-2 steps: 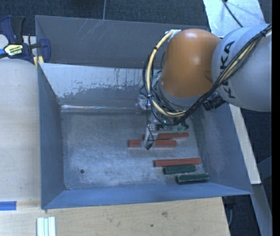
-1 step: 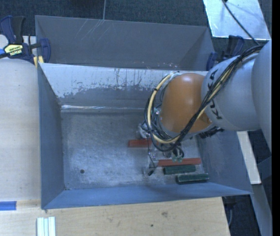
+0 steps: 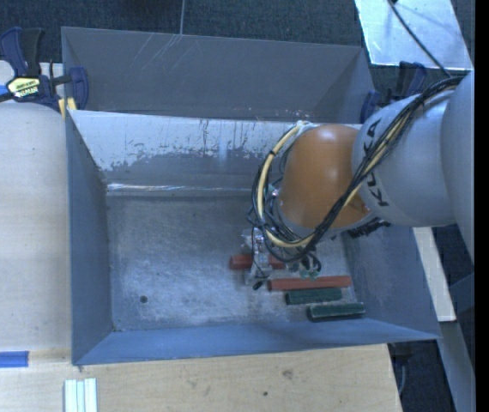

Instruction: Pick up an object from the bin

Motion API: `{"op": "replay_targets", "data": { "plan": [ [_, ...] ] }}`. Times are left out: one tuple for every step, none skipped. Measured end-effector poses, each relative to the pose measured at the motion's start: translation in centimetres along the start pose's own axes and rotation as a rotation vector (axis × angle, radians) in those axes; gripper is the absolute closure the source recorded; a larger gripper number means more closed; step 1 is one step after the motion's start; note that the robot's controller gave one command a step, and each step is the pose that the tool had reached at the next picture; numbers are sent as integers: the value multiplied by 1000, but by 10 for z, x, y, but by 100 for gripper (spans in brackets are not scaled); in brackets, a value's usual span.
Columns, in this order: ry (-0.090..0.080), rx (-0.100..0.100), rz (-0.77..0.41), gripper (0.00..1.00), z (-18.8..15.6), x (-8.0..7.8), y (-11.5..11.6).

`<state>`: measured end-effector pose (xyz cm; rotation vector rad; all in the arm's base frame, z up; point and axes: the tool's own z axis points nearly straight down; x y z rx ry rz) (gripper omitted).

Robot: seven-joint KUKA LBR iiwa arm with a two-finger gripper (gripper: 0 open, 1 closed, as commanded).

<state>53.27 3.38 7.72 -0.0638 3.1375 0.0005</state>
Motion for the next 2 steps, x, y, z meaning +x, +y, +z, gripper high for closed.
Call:
{"op": "replay_targets", "data": {
  "plan": [
    [1,0,-167,100,-44,24,-16],
    [-7,1,-181,100,-165,33,-6]
  ]
}}
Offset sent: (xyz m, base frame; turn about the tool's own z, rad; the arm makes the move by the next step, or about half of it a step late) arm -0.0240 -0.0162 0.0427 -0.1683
